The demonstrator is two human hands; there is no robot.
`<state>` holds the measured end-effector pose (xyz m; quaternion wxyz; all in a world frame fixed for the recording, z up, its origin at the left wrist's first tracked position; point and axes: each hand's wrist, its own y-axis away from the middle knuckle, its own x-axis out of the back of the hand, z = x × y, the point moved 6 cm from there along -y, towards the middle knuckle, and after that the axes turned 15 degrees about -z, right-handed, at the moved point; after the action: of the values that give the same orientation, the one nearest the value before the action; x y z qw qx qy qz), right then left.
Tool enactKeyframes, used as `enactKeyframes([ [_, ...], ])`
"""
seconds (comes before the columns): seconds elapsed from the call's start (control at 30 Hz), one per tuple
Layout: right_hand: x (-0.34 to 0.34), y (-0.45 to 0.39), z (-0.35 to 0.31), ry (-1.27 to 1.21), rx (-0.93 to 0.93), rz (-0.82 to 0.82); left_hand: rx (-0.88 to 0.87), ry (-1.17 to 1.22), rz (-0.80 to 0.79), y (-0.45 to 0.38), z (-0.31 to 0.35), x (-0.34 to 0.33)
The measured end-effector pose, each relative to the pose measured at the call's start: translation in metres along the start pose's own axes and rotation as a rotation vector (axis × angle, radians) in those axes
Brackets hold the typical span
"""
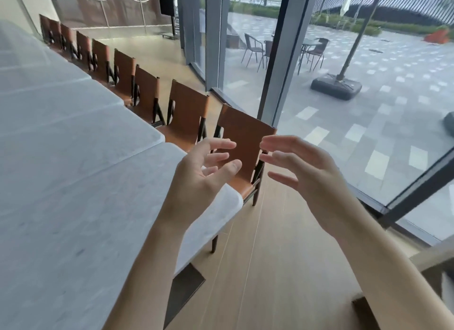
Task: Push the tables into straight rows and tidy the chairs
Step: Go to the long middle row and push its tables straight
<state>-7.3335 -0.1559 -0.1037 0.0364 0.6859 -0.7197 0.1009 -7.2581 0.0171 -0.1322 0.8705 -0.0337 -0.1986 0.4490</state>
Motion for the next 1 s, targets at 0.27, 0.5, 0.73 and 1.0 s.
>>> enactKeyframes([
  [0.27, 0.066, -0.086, 0.032, -0.044, -0.001, -0.043, 0.018, -0.030, 0.020, -0.099, -0.022, -0.016],
  [0.5, 0.146, -0.147, 0.063, -0.079, 0.010, -0.115, 0.027, -0.034, 0.044, -0.193, -0.033, -0.062],
  [0.73, 0.265, -0.216, 0.071, -0.061, 0.068, -0.201, -0.003, -0.029, 0.116, -0.311, -0.024, -0.131],
  [1.0, 0.385, -0.293, 0.077, -0.127, 0.101, -0.182, -0.058, -0.004, 0.136, -0.429, 0.001, -0.188],
])
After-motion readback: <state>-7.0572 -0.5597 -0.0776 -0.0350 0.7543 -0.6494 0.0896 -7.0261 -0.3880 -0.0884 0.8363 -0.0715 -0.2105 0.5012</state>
